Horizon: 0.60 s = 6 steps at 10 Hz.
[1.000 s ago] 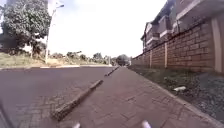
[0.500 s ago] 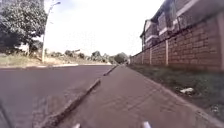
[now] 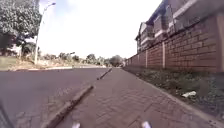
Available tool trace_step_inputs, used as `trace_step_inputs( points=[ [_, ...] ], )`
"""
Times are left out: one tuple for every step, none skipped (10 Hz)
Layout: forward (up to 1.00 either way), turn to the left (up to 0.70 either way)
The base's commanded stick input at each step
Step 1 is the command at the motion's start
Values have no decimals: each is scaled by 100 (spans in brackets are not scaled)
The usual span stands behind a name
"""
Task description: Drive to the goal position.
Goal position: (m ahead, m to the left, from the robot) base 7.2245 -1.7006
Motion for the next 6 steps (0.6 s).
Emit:
trace_step_inputs(
  points=[
    [70, 0],
    [70, 0],
    [70, 0],
    [70, 0],
    [70, 0],
    [70, 0]
  ],
)
